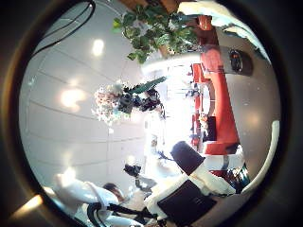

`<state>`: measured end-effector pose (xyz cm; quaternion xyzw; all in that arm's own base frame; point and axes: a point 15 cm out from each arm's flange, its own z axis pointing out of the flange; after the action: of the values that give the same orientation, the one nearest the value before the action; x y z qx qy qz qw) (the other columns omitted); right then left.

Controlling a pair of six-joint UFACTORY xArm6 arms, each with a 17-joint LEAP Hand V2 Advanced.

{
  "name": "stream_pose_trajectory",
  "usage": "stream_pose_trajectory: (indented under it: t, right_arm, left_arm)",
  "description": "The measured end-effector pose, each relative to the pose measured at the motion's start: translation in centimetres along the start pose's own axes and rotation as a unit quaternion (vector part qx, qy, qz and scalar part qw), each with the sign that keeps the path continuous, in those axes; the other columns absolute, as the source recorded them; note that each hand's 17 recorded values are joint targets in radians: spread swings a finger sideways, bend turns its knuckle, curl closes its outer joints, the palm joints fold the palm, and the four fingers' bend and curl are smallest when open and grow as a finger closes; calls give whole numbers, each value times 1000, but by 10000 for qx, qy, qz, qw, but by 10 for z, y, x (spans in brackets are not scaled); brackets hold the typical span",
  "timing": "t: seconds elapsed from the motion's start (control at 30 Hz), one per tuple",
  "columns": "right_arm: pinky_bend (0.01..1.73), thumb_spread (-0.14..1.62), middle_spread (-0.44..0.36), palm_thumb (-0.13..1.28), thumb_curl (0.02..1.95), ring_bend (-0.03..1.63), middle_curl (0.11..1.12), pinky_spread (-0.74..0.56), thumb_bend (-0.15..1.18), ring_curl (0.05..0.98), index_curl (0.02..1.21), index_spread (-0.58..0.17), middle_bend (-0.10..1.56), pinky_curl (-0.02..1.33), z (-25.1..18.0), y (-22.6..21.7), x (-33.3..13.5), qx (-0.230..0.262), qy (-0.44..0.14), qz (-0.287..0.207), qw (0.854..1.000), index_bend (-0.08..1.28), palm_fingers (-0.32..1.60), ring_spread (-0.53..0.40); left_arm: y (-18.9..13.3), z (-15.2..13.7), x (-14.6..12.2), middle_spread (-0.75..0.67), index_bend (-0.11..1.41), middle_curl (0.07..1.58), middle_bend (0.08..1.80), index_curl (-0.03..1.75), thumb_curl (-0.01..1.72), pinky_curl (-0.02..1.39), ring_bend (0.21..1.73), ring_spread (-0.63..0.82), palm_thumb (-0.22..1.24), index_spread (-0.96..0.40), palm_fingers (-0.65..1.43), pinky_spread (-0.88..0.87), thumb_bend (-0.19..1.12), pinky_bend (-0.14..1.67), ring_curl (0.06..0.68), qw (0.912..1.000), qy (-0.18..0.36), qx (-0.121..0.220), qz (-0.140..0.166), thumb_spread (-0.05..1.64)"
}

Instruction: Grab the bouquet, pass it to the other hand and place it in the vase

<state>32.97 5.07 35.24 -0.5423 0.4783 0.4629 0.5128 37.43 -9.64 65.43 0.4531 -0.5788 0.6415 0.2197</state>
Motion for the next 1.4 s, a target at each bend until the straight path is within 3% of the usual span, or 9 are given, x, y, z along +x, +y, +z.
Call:
stream_pose_trajectory:
  t: [0.33,0.87,1.27,1.37,1.4]
  right_arm:
    - [686,1028,-74,761,552,772,372,373,-23,289,422,-430,506,374,-1,0,2,2,-23,-31,10000,311,141,-18]
    - [574,1026,-74,765,527,652,343,391,-22,240,387,-426,375,295,-1,4,6,-20,1,-5,10000,213,254,-2]
    - [520,1019,-75,774,526,588,338,411,-20,219,376,-429,314,255,0,6,8,-22,-15,24,10000,189,311,-1]
    - [509,1020,-76,777,527,574,340,412,-21,215,376,-425,303,247,0,7,8,-27,-25,29,10000,191,323,-1]
    - [505,1020,-76,777,527,569,340,413,-21,214,375,-426,299,244,0,6,8,-27,-25,30,10000,190,327,-1]
  left_arm:
    - [-9,14,-54,-537,838,1001,1141,1109,811,975,1559,-393,1035,-658,1036,-575,83,1206,544,9993,-210,-2,-298,1018]
    - [-12,40,-97,-555,762,1030,1103,1191,858,1039,1543,-395,1056,-691,1058,-615,34,1144,540,9982,-207,-145,-549,1031]
    - [-8,42,-121,-567,718,1050,1078,1232,868,1060,1524,-399,1057,-711,1059,-639,-8,1117,538,9970,-209,-205,-719,1037]
    - [-2,45,-136,-561,612,1039,1059,1228,789,1022,1467,-414,846,-706,926,-643,-91,1069,529,9961,-230,-318,-793,980]
    - [4,47,-143,-554,529,1025,1054,1215,742,991,1363,-428,710,-687,626,-643,-131,973,505,9956,-231,-417,-803,962]
